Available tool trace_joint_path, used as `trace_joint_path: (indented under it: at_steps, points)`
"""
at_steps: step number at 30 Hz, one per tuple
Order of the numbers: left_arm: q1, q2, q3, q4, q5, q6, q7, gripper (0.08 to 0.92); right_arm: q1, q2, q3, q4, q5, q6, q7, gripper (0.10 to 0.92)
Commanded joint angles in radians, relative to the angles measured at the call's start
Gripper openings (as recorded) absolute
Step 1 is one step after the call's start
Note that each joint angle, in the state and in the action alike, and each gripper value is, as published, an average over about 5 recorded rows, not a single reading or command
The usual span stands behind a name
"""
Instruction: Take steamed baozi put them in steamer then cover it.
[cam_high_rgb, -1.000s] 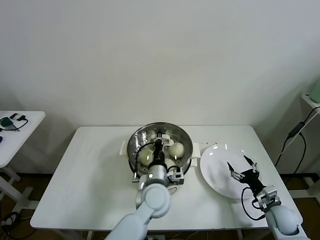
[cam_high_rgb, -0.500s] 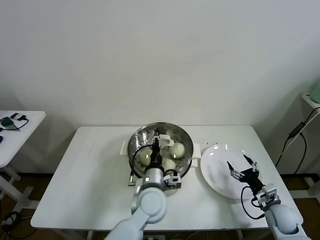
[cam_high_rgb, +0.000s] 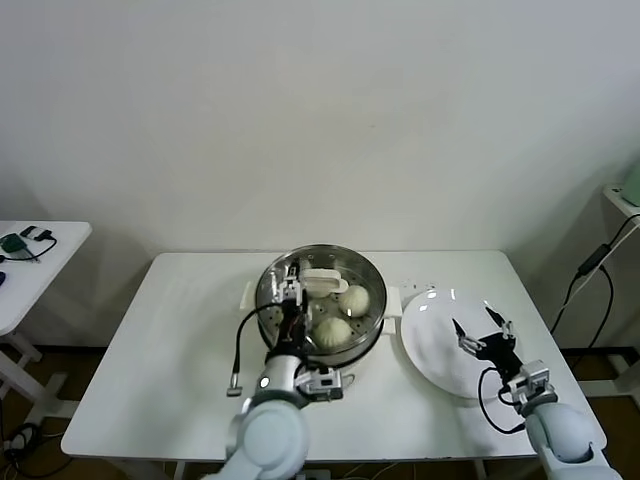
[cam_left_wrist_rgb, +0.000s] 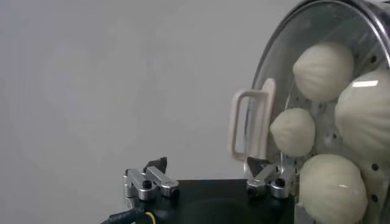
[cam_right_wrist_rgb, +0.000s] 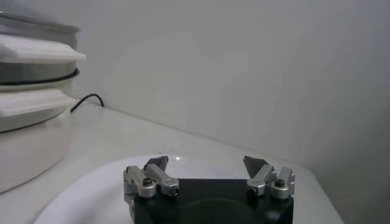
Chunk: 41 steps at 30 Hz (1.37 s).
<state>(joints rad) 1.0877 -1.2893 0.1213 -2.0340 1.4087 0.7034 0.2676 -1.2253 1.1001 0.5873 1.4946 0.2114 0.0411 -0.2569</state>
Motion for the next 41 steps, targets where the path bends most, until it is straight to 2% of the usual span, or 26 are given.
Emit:
trace_joint_path:
  at_steps: [1,3,5,8,11,17,20,25,41]
  points:
    - [0.171,0.111,-0.174,-0.186,-0.322,-0.119,-0.246,0.820,0.001,0.003,-0.004,0.016,0.011,-0.025,0.010,0.823]
    - [0.218,0.120,-0.253,-0.188,-0.475,-0.205,-0.325,0.822,-0.003,0.003,-0.002,0.023,0.010,-0.022,0.010,0.823]
    - [0.278,0.118,-0.357,-0.183,-0.628,-0.333,-0.407,0.822,-0.009,0.003,0.000,0.031,0.009,-0.022,0.009,0.823]
    - [0.374,0.090,-0.521,-0.169,-0.811,-0.538,-0.488,0.823,-0.016,0.003,0.002,0.040,0.006,-0.020,0.009,0.823]
    - [0.451,0.046,-0.648,-0.140,-0.968,-0.691,-0.514,0.823,-0.021,0.010,0.006,0.043,0.006,-0.015,0.008,0.823]
    - [0.501,-0.062,-0.807,-0.018,-1.286,-0.827,-0.502,0.823,-0.046,0.025,0.018,0.066,0.000,0.005,-0.001,0.823]
    - [0.507,-0.094,-0.847,0.066,-1.418,-0.855,-0.468,0.823,-0.059,0.028,0.024,0.079,-0.003,0.014,-0.003,0.823]
    - [0.521,-0.102,-0.854,0.160,-1.506,-0.874,-0.435,0.823,-0.069,0.034,0.032,0.089,0.001,0.034,-0.004,0.823]
    - [0.515,-0.100,-0.856,0.141,-1.489,-0.826,-0.398,0.823,-0.080,0.045,0.058,0.085,0.010,0.068,-0.005,0.823]
